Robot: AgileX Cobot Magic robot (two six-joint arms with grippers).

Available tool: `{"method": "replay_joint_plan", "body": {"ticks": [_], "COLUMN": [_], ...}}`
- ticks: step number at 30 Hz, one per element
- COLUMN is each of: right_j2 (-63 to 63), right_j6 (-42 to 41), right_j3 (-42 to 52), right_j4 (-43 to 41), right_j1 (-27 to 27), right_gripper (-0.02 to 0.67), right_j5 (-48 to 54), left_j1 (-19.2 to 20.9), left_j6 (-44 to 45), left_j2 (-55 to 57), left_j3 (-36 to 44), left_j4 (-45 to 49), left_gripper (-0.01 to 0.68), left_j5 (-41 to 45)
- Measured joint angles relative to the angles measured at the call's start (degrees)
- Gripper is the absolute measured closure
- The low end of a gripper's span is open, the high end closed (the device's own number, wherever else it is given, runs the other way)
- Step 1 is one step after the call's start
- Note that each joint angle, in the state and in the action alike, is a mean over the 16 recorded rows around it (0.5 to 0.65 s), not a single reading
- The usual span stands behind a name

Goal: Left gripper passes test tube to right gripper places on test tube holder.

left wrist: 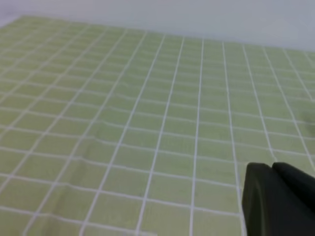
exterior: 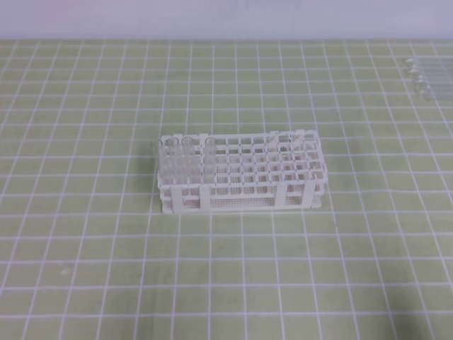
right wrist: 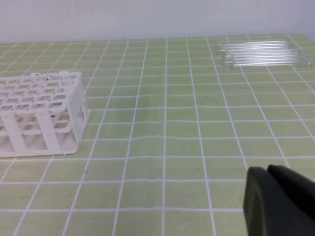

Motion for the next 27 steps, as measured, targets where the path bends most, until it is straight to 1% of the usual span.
{"method": "replay_joint_plan", "body": {"ticks": [7, 13, 27], "right_j2": [0.0, 0.0, 0.0], "right_j6": [0.0, 0.0, 0.0], "right_j3": [0.0, 0.0, 0.0], "right_j4": [0.0, 0.0, -0.1], "right_j1": [0.0, 0.0, 0.0], "right_gripper": [0.666, 0.666, 0.666], "right_j5": [0.0, 0.0, 0.0], "left_j1": [0.6, 0.6, 0.2], "left_j6": [3.7, 5.1, 5.5], "left_j2": [-0.8, -1.0, -0.6], "left_j3": [1.8, 1.9, 1.8], "left_j4": [-1.9, -2.2, -2.3], "left_gripper": [0.675, 0.675, 0.675], "left_j5": [2.6, 3.5, 3.5]}}
